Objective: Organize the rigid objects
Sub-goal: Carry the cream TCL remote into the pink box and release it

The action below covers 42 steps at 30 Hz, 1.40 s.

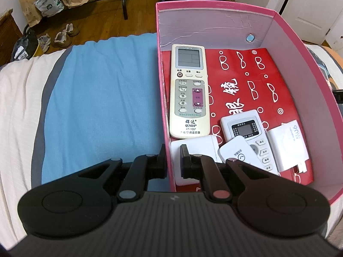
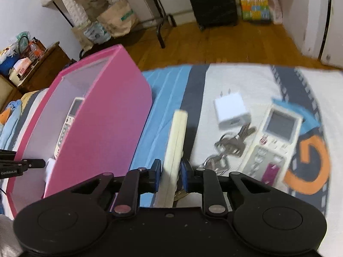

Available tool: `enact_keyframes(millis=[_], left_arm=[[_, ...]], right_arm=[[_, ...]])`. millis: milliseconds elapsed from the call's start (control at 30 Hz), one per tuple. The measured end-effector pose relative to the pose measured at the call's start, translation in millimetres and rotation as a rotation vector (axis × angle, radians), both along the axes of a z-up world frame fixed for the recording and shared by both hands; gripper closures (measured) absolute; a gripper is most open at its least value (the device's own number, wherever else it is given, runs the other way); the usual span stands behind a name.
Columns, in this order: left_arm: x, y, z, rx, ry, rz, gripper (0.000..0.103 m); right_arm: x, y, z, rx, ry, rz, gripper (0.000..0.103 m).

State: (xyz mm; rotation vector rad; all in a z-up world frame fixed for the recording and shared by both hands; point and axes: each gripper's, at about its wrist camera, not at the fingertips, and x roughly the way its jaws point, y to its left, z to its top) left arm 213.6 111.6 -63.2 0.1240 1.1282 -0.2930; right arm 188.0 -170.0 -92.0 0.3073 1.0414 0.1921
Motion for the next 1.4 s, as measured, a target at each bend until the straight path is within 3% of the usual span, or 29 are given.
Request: enact_keyframes(millis=[333, 467, 633, 767, 900, 1000, 1133, 1400], left_arm=[[1.1, -3.3, 0.0, 0.006, 0.009, -0.008, 0.095], [1.5, -3.5, 0.3, 0.009, 0.015, -0.008, 0.095], [0.3, -2.4, -1.4, 0.010, 0.011, 0.001, 0.095], [4.3, 4.6, -3.0, -0.013, 0.028, 0.034, 0.099], [4.7, 4.3, -2.4, -0.009, 0.026, 0.027, 0.099], [3.3, 1.1, -1.9, 0.016, 0.017, -0.012, 0.099], [4.3, 1.6, -1.4, 0.012, 0.025, -0.016, 0.099], [6.9, 10.6, -1.9, -0.042, 0.046, -0.008, 0.097]], right_arm=[[-25.5, 13.0, 28.9, -0.151, -0.118, 0.001, 0.083], [-35.8, 16.6, 43.3, -0.138, -0.153, 0.001, 0.083], [-51.5, 29.9, 70.6, -0.163, -0.273, 0.011, 0.083], [-65.9, 54.8, 87.9, -0.314, -0.405, 0.036, 0.083], [-70.3, 73.3, 102.1, -0.279, -0.449, 0.055, 0.083], [-72.6, 101.8, 113.4, -0.367, -0.509, 0.157, 0.083], [-61.7, 135.2, 118.9, -0.430, -0.511, 0.321, 0.083], [-33.6, 202.3, 94.0, -0.716, -0.517, 0.749, 0.084]])
